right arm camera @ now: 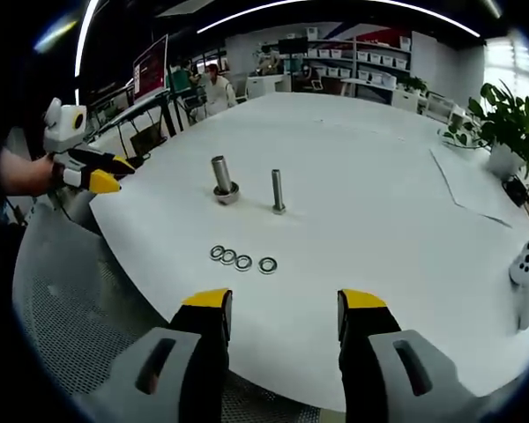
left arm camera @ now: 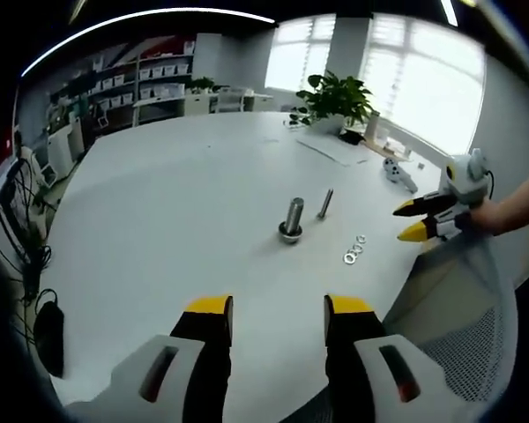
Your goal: Place the washer onto the threaded stud by aligning its center hole with the stud, sliding it down to the base, and recovering from edge contact or off-axis alignment until the washer reaches the visible bottom stop.
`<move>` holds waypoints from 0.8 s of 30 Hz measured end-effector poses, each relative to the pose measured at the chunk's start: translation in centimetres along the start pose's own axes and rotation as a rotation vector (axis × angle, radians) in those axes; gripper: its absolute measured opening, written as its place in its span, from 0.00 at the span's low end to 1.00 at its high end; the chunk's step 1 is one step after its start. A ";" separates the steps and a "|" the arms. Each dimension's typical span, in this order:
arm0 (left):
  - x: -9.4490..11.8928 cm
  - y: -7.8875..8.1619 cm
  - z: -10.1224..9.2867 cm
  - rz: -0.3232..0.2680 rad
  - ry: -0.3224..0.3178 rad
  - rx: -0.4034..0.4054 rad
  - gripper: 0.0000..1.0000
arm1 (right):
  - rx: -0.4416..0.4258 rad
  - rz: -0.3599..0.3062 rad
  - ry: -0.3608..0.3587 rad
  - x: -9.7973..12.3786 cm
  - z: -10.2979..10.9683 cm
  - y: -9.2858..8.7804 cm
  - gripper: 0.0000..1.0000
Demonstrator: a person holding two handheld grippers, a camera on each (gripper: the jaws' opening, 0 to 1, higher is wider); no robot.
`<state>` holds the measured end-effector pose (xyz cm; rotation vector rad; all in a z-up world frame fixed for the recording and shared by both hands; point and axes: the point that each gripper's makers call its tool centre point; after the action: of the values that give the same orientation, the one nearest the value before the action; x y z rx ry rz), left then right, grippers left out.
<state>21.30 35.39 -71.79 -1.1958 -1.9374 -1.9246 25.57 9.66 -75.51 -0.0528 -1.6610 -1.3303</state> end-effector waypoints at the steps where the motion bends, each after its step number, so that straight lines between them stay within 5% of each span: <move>1: 0.0 0.0 0.0 -0.003 -0.001 0.002 0.40 | 0.000 0.002 -0.002 0.0 0.0 -0.1 0.51; 24: 0.2 -1.7 -1.0 0.002 -0.001 -0.013 0.40 | -0.001 -0.003 -0.009 0.1 -0.1 0.1 0.51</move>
<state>19.75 34.81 -72.82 -1.2025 -1.9262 -1.9391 25.64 9.55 -75.43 -0.0570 -1.6685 -1.3356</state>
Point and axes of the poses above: the point that each gripper's makers call its tool centre point, and the gripper's own axes: x roughly backward along the fingers, z roughly to its left, y roughly out of its top, and after that the axes turned 1 degree about y, right-handed
